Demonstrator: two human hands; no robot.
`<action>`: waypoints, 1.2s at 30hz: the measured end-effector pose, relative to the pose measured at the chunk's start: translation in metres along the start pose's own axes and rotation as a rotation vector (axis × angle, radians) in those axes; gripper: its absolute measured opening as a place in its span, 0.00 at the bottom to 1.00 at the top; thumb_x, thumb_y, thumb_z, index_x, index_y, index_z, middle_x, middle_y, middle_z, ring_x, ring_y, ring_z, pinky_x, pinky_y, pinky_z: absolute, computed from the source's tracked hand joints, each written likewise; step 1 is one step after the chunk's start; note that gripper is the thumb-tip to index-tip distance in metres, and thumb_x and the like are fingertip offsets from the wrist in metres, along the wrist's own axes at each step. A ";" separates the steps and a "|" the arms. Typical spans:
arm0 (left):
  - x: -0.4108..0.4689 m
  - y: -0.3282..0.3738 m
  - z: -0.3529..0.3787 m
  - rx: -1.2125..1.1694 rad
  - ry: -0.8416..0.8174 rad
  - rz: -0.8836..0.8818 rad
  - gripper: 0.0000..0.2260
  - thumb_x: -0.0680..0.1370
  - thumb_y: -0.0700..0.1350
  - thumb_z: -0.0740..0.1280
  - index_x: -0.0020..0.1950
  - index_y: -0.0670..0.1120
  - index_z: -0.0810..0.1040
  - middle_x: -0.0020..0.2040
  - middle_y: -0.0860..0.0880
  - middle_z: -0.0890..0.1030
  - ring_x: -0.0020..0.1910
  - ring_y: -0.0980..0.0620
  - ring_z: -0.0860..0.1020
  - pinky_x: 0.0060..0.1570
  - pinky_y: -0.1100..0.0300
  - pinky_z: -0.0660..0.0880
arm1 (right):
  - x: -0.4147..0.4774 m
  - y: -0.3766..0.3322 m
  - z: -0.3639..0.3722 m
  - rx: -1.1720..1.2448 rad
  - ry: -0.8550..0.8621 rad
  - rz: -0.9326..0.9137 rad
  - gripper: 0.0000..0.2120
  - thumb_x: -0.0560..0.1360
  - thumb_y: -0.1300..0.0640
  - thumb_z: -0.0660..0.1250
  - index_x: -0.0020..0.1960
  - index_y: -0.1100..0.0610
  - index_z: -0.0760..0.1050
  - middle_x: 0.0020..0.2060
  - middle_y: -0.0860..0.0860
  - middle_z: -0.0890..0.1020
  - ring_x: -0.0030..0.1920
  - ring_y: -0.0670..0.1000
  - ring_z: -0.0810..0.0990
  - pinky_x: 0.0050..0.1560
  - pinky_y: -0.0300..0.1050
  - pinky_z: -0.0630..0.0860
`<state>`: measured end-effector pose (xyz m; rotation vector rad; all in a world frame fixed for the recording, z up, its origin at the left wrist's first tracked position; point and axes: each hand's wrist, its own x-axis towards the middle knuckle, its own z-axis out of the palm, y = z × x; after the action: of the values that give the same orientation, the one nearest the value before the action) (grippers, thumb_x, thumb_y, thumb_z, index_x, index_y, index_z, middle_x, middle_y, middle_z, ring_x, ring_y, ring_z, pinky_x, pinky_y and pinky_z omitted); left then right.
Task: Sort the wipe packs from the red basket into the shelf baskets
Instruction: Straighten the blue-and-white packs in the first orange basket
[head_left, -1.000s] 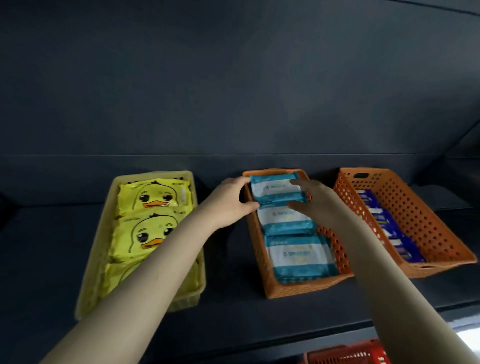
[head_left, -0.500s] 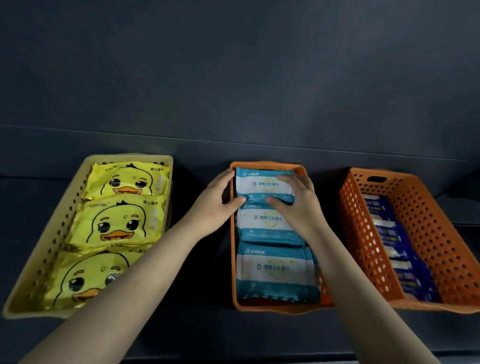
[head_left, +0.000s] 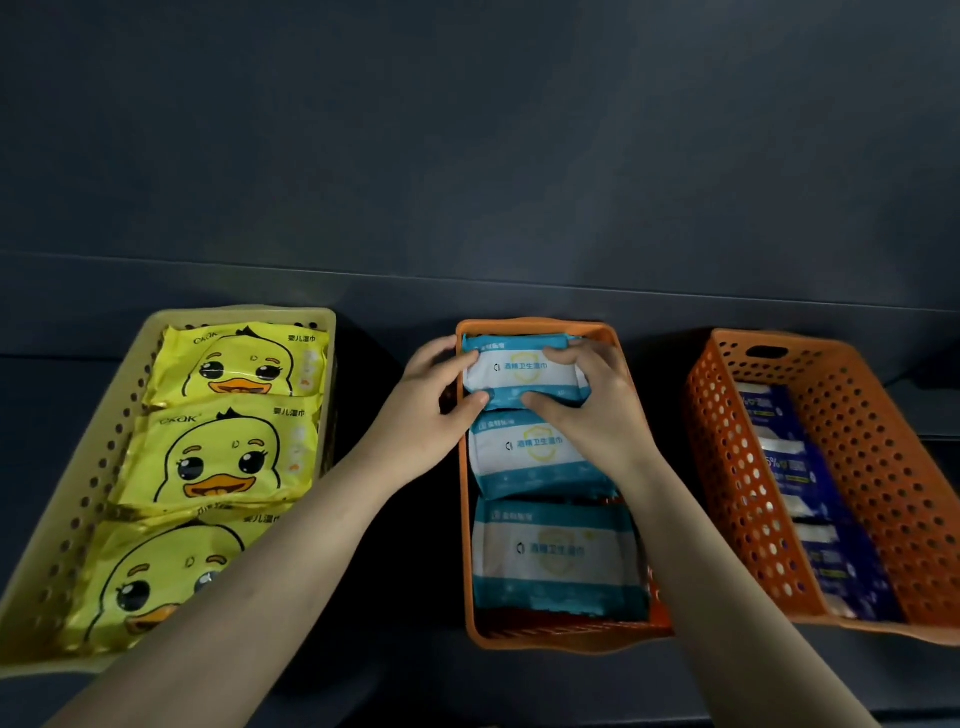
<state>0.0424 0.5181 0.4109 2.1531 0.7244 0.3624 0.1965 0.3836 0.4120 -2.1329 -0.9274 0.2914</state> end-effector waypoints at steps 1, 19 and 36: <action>0.000 0.000 0.000 0.002 0.001 0.002 0.23 0.79 0.49 0.66 0.74 0.49 0.68 0.75 0.56 0.61 0.72 0.59 0.63 0.71 0.58 0.66 | 0.000 0.000 0.000 0.001 -0.002 -0.001 0.23 0.67 0.49 0.78 0.60 0.47 0.76 0.61 0.41 0.68 0.61 0.38 0.66 0.52 0.14 0.57; -0.009 -0.001 -0.002 -0.104 -0.013 0.032 0.25 0.78 0.46 0.68 0.74 0.53 0.67 0.75 0.56 0.62 0.73 0.59 0.61 0.71 0.57 0.66 | -0.030 -0.005 -0.021 0.118 -0.101 0.170 0.36 0.70 0.51 0.76 0.73 0.45 0.63 0.65 0.44 0.67 0.63 0.45 0.70 0.60 0.42 0.74; -0.012 -0.009 0.003 -0.117 -0.099 -0.010 0.28 0.74 0.48 0.73 0.73 0.54 0.68 0.76 0.63 0.55 0.74 0.62 0.56 0.62 0.70 0.58 | -0.069 -0.009 -0.016 -0.100 0.065 0.132 0.19 0.71 0.51 0.75 0.58 0.55 0.76 0.52 0.46 0.74 0.45 0.40 0.72 0.36 0.25 0.68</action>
<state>0.0306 0.5136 0.4022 2.0417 0.6421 0.2841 0.1501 0.3300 0.4231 -2.2868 -0.7801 0.2437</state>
